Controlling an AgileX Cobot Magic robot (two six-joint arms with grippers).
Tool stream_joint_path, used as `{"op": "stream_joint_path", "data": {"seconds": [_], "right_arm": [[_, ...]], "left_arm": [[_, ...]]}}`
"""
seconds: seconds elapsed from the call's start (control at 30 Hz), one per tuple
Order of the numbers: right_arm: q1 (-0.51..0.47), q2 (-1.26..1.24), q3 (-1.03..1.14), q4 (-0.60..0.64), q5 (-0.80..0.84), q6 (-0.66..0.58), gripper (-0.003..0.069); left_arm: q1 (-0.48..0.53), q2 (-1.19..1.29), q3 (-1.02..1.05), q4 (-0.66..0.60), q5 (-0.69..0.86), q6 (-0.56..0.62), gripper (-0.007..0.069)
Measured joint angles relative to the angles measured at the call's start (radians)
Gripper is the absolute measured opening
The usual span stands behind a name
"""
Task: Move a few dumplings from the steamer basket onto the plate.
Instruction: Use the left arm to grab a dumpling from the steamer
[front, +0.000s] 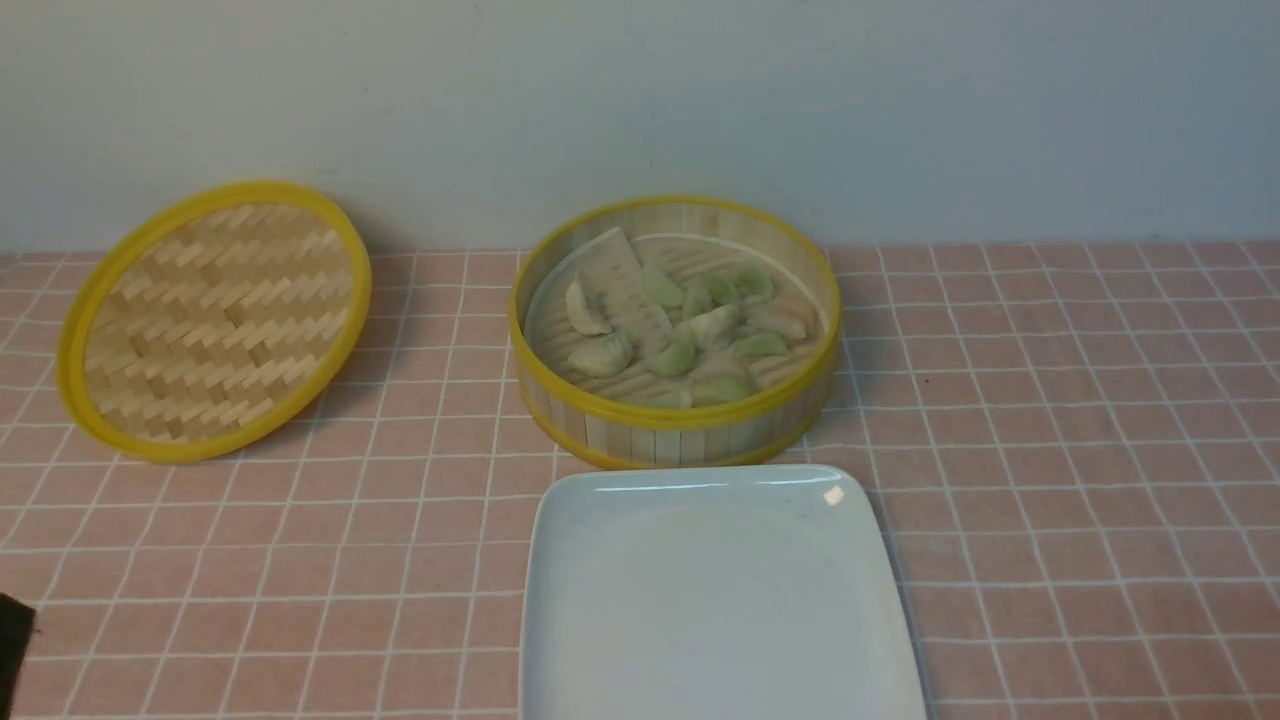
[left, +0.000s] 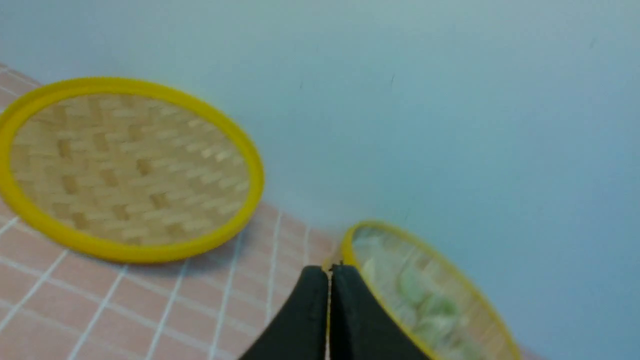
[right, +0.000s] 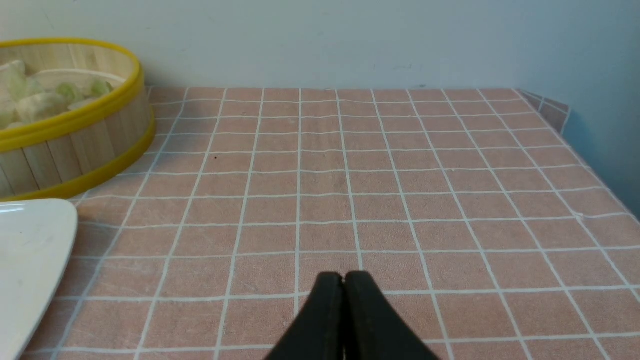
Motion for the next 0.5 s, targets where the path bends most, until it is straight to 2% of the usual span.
{"op": "stream_joint_path", "data": {"seconds": [0.13,0.23,0.33,0.43,0.5], "right_arm": [[0.000,0.000,0.000,0.000,0.000,0.000,-0.0010],[0.000,0.000,0.000,0.008,-0.011,0.001,-0.0010],[0.001,0.000,0.008,0.117,-0.104,0.047,-0.0010],[0.001,0.000,0.008,0.271,-0.233,0.116,-0.0010],[0.001,0.000,0.008,0.415,-0.334,0.174,-0.0010]], "left_arm": [[0.000,0.000,-0.013,-0.061,-0.155,-0.019,-0.0006],[0.000,0.004,-0.093,-0.057,-0.141,-0.022,-0.0006],[0.000,0.083,-0.263,-0.005,-0.027,-0.022,-0.0006],[0.000,0.224,-0.436,0.049,0.155,-0.015,-0.0006],[-0.001,0.392,-0.620,0.082,0.407,0.019,-0.0006]]}}
